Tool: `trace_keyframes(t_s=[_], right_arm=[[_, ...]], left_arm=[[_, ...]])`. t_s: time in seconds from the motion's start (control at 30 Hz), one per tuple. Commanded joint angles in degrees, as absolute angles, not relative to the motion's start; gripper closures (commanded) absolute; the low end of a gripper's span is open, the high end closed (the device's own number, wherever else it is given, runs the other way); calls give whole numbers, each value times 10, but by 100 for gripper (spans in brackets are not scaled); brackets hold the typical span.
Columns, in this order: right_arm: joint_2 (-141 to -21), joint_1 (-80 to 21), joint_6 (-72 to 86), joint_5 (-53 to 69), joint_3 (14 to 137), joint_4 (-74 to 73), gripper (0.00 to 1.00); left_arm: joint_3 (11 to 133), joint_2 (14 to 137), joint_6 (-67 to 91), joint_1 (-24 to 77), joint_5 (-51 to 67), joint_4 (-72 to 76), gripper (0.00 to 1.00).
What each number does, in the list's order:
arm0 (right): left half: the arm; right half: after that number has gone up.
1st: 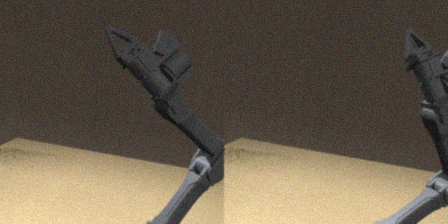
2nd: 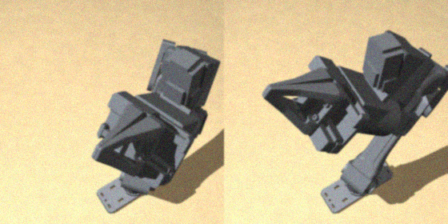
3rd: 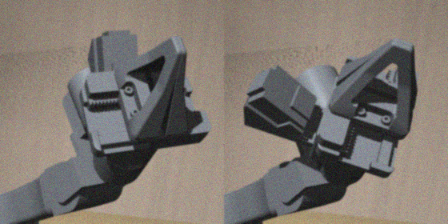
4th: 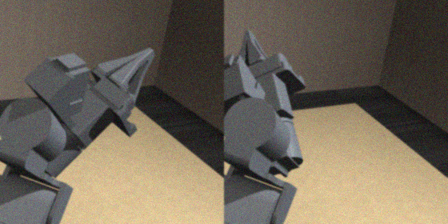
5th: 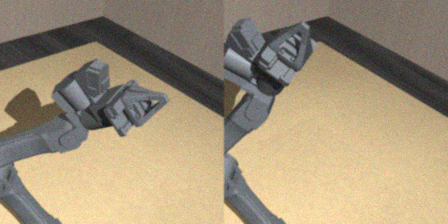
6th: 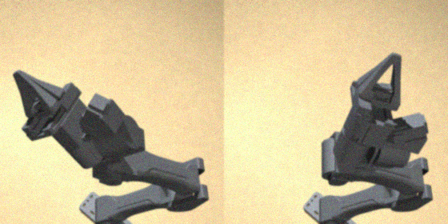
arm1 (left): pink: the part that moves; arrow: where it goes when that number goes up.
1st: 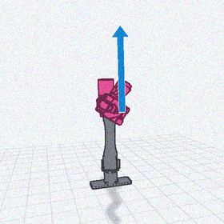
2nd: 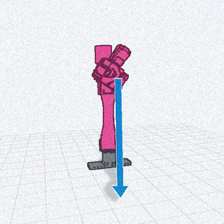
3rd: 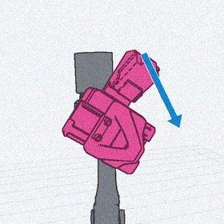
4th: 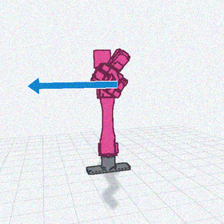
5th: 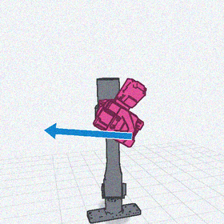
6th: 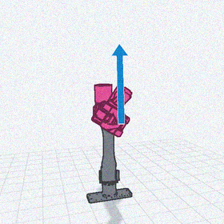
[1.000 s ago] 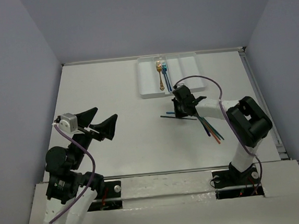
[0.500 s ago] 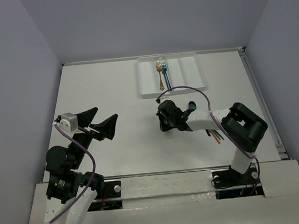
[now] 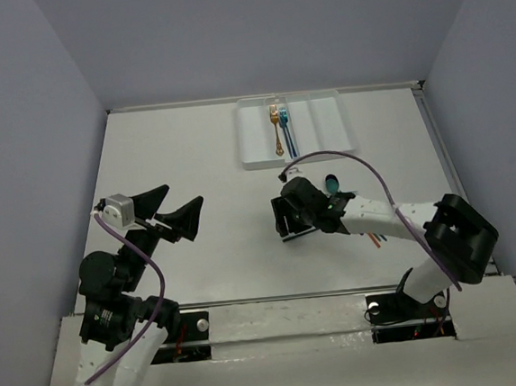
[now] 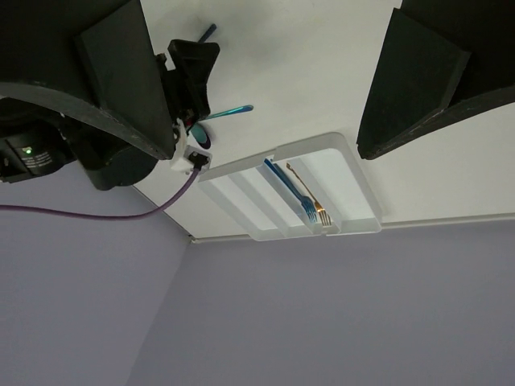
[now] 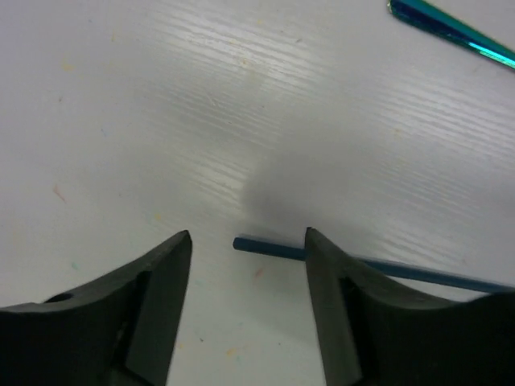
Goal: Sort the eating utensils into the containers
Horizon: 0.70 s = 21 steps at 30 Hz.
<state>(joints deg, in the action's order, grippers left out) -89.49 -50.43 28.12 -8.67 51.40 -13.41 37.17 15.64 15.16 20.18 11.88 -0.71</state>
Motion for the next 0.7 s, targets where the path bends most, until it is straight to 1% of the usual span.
trace_keyframes(t_s=[0.0, 0.03, 0.07, 0.1, 0.17, 0.27, 0.43, 0.53, 0.57, 0.67], right_arm=[[-812, -508, 353, -148, 478, -163, 24], [-801, -508, 382, -153, 467, -163, 14], [-789, -508, 382, -156, 455, -163, 14], [-772, -508, 411, -165, 445, -170, 11], [-757, -508, 449, -169, 414, -177, 8], [-750, -508, 493, -188, 387, -219, 6], [-758, -508, 528, -213, 364, -232, 7], [-764, -498, 519, -185, 349, -150, 4], [-772, -497, 519, -182, 352, -131, 1], [-795, -497, 519, -201, 379, -131, 0]], left_arm=[[387, 161, 153, 205, 127, 20, 1], [387, 160, 153, 205, 127, 20, 1], [387, 159, 153, 205, 128, 20, 1], [387, 157, 154, 205, 127, 20, 1], [387, 158, 153, 205, 127, 20, 1], [387, 156, 154, 205, 127, 20, 1], [387, 152, 156, 205, 130, 21, 1], [386, 152, 156, 205, 131, 22, 1], [387, 152, 155, 205, 130, 21, 1], [387, 153, 155, 205, 127, 20, 1]])
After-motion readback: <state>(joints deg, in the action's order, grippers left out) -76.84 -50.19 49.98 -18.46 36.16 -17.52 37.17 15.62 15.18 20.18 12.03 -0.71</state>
